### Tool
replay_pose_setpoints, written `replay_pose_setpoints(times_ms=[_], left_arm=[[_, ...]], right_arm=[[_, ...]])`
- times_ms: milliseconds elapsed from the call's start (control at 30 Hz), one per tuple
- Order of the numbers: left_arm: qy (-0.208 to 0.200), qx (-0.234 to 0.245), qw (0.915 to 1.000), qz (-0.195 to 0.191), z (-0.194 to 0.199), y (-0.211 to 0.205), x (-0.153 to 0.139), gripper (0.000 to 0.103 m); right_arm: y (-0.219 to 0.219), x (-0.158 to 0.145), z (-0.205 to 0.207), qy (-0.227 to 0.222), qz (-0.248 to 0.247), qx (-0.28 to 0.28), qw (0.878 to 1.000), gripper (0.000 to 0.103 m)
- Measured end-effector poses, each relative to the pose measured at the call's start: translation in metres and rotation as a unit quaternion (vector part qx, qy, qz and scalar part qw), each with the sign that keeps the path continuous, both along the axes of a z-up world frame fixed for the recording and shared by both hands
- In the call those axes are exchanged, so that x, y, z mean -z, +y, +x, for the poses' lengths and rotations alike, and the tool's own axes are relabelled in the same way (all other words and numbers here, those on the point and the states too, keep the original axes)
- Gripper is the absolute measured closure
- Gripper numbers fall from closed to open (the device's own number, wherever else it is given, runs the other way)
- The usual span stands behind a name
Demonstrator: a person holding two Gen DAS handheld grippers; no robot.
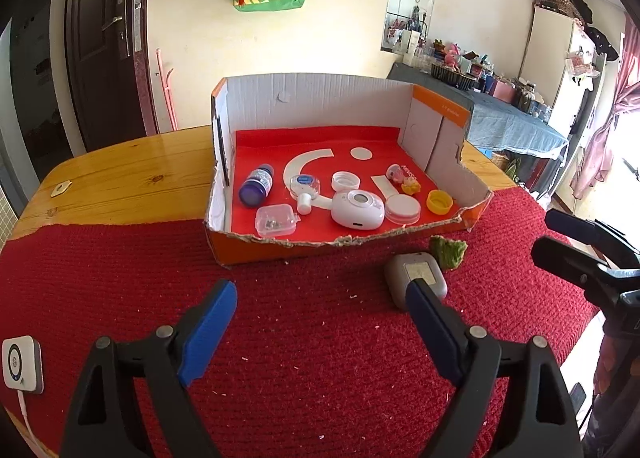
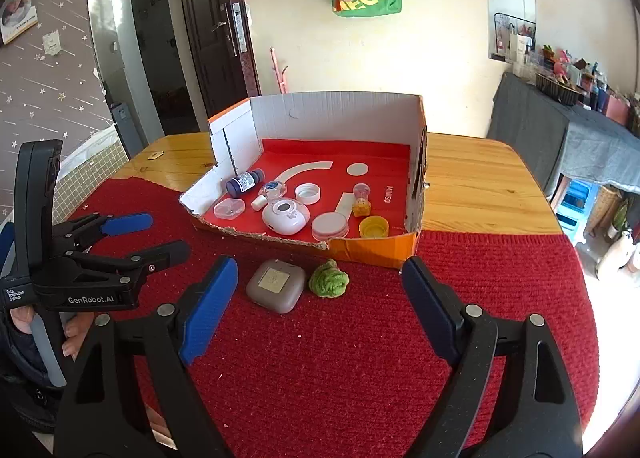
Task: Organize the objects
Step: 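Withdraw both grippers from the box toward the grey case and green item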
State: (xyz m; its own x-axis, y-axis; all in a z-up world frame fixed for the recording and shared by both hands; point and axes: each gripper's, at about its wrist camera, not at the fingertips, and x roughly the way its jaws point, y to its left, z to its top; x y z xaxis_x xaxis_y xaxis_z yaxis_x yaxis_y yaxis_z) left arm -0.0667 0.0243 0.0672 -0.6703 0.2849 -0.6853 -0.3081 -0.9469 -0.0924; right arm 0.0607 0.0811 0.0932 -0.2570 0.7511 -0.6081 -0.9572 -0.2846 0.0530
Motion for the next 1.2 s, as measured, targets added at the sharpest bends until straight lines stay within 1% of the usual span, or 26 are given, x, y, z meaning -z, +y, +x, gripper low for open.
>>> replay_pose_setpoints(times_ms=[133, 233, 300, 433, 533, 633, 1000, 1133, 1200], left_arm=[[-0.004, -0.016, 0.9999, -0.004, 0.004, 0.000, 0.016, 0.012], [-0.016, -0.024, 0.9996, 0.001, 0.004, -0.002, 0.027, 0.012], [-0.017, -0.033, 0.9993, 0.001, 0.006, -0.003, 0.031, 0.012], [-0.017, -0.036, 0.9992, -0.008, 0.008, -0.003, 0.035, 0.012], [-0.015, -0.041, 0.9990, -0.010, 0.009, -0.004, 0.036, 0.012], [-0.015, -0.040, 0.9990, -0.010, 0.010, -0.004, 0.038, 0.009], [-0.022, -0.042, 0.9988, -0.012, 0.008, -0.005, 0.043, 0.009], [-0.022, -0.042, 0.9988, -0.013, 0.006, -0.006, 0.043, 0.009], [-0.021, -0.039, 0.9988, -0.018, 0.005, -0.006, 0.043, 0.006]], right_arm=[[-0.002, 0.021, 0.008, 0.015, -0.007, 0.012, 1.000, 0.019], [-0.001, 0.037, 0.008, 0.012, -0.018, 0.021, 1.000, 0.018], [-0.001, 0.046, 0.007, 0.010, -0.023, 0.026, 0.999, 0.019], [0.000, 0.059, 0.007, 0.012, -0.037, 0.032, 0.999, 0.018], [0.001, 0.062, 0.008, 0.012, -0.040, 0.036, 0.998, 0.018], [0.002, 0.063, 0.009, 0.013, -0.043, 0.039, 0.998, 0.018], [0.006, 0.068, 0.008, 0.010, -0.056, 0.042, 0.997, 0.018], [0.008, 0.070, 0.006, 0.005, -0.061, 0.042, 0.997, 0.018], [0.012, 0.069, 0.005, -0.004, -0.061, 0.046, 0.997, 0.018]])
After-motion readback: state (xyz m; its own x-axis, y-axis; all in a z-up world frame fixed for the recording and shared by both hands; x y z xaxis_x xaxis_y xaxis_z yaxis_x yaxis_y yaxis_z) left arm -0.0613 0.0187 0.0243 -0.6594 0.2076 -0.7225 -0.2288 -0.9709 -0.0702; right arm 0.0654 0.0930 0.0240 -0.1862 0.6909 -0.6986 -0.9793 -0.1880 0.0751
